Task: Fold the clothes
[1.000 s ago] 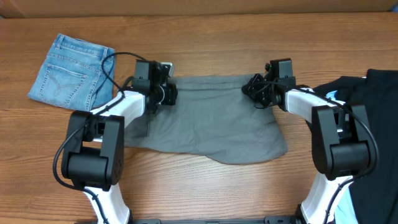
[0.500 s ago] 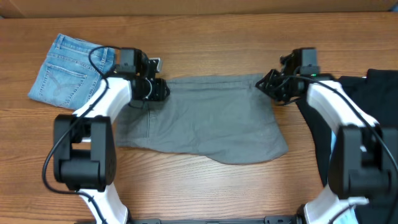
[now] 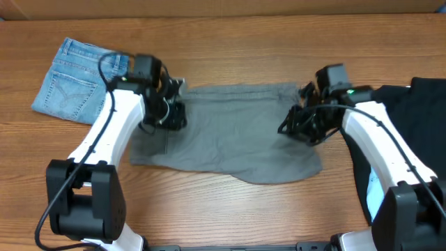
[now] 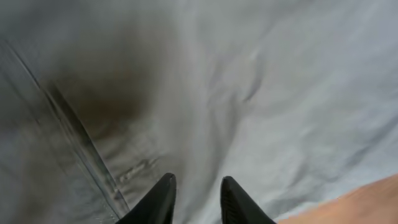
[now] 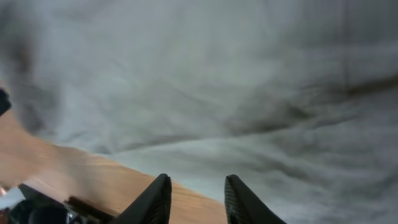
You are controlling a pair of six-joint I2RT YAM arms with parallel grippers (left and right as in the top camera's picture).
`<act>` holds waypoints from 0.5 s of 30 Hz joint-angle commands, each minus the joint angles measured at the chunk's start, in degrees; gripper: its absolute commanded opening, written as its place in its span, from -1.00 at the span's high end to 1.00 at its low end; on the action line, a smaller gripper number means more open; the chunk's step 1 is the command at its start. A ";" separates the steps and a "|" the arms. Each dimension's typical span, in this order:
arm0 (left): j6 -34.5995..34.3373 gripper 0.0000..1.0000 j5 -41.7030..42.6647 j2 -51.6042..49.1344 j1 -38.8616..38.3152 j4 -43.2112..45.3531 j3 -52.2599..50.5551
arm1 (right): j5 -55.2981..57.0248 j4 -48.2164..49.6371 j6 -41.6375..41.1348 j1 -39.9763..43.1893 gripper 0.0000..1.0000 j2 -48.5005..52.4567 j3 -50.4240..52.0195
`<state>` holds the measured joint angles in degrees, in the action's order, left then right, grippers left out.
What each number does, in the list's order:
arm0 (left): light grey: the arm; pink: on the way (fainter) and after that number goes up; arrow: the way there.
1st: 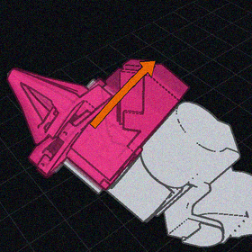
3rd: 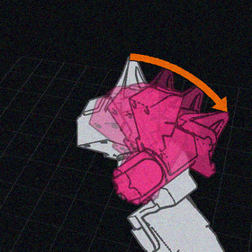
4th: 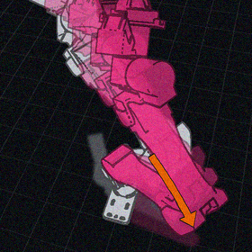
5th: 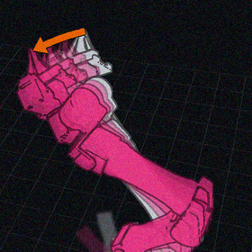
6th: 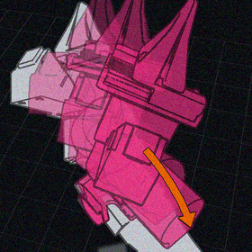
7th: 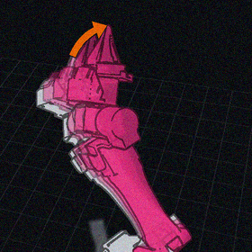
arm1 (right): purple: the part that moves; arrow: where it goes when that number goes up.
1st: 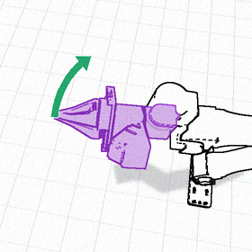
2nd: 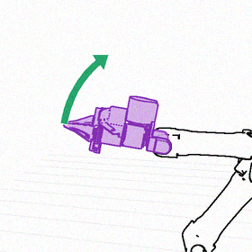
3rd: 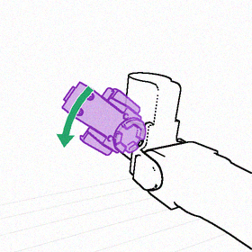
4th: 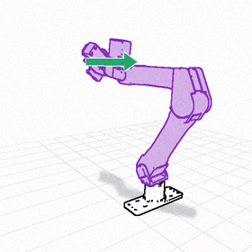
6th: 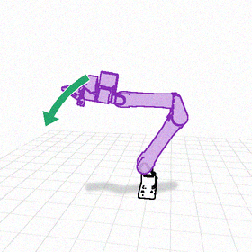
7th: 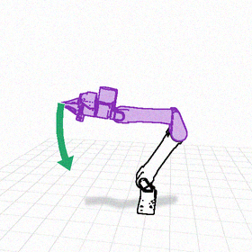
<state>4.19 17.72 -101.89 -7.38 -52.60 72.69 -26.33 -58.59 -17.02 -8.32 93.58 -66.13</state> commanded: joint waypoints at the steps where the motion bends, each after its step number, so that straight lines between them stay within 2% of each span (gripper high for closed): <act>1: -3.17 0.49 -5.77 -2.49 0.63 3.78 -7.21 | 1.86 4.57 -3.80 0.11 0.56 1.18 8.41; 2: -3.58 0.50 -6.60 -2.86 1.01 5.46 -9.03 | 1.90 7.06 -5.46 0.13 0.65 1.29 11.19; 8: -4.63 0.52 -10.49 -4.13 3.63 12.20 -16.04 | 10.14 18.34 -16.15 2.36 0.87 2.23 24.63; 9: -4.61 0.53 -10.97 -4.13 4.04 12.13 -16.26 | 11.10 18.49 -17.20 3.50 0.92 2.23 25.46; 15: -4.63 0.41 -15.06 -4.11 6.29 11.80 -15.72 | 11.74 13.16 -19.19 12.52 0.92 2.14 23.74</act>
<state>0.16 13.43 -103.61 -4.03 -40.64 59.22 -24.82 -43.18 -33.10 -0.73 94.13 -43.33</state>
